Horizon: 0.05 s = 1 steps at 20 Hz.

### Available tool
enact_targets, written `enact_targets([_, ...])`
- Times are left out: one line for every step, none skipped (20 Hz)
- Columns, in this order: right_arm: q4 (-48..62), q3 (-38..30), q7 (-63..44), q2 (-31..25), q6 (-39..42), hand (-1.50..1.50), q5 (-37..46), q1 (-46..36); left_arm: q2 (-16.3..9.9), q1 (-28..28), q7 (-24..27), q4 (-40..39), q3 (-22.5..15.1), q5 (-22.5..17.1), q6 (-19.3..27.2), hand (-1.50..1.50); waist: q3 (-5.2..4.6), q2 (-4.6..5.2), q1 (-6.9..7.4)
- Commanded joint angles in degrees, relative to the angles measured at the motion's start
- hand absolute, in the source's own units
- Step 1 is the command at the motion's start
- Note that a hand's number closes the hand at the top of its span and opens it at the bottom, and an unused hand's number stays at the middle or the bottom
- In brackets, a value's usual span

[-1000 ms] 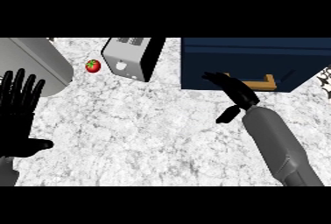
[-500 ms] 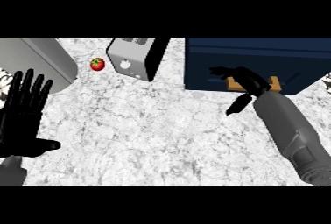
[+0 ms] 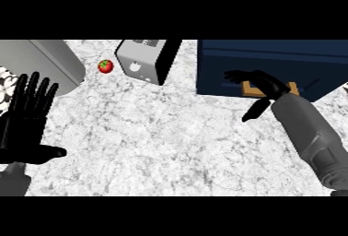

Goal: Pick up the cup, place it into the drawer and close the drawer

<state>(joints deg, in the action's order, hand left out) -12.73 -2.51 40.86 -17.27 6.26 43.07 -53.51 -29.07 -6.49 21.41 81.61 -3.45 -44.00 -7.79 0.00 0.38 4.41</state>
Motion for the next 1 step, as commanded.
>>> enact_targets([2.9,-1.1,-7.1,-2.7,-4.5,-1.50,0.8,-3.9,0.3,0.8,1.3,-1.6,-0.1,1.1,-1.2,-1.50,0.15,1.75,0.76])
